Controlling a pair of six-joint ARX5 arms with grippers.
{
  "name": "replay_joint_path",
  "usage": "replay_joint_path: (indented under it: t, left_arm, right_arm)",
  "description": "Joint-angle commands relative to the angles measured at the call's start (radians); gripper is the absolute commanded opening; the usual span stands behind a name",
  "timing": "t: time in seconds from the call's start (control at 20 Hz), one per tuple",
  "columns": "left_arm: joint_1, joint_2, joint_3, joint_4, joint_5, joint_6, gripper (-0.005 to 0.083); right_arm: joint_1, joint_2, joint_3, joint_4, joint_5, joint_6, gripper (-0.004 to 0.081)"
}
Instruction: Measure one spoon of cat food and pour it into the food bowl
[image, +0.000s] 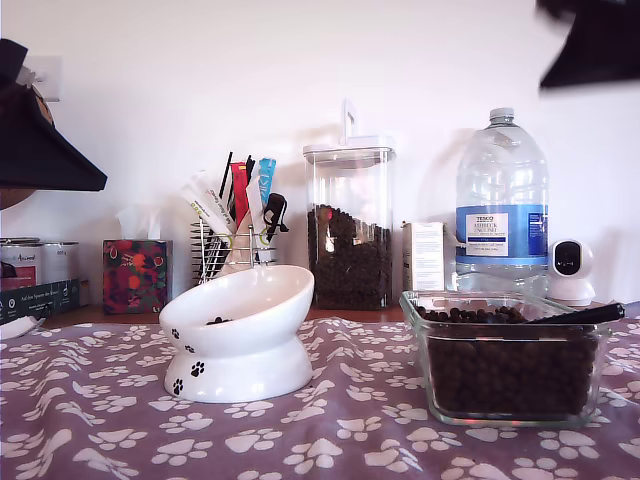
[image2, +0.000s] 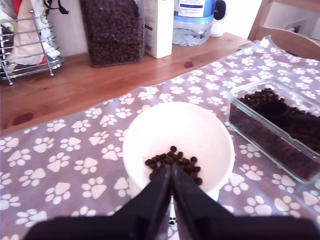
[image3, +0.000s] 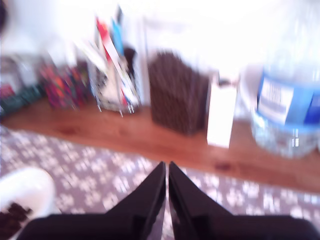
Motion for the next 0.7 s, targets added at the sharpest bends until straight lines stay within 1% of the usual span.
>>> replay_joint_path:
  t: [0.0, 0.15, 0.3, 0.4, 0.65]
  left_arm:
    - [-0.002, -0.026, -0.002, 0.008, 0.018, -0.004, -0.002]
    - [-0.005, -0.093, -0.002, -0.01, 0.019, -0.006, -0.002]
    - [-0.012, -0.15, -0.001, -0.064, 0.019, -0.006, -0.0019]
    - [-0.011, -0.161, -0.001, -0.095, 0.016, -0.003, -0.0019]
    - [-0.011, -0.163, -0.001, -0.187, 0.016, -0.003, -0.0019]
  right_arm:
    - [0.008, -0.096, -0.014, -0.091, -0.002, -0.021, -0.001]
    - [0.025, -0.232, -0.014, -0.225, 0.0, -0.038, -0.001]
    - [0.025, -0.319, -0.014, -0.314, 0.0, -0.021, -0.001]
    - [0.024, -0.341, -0.014, -0.36, 0.0, -0.021, -0.001]
    - [0.024, -0.34, -0.014, -0.502, 0.0, -0.021, -0.001]
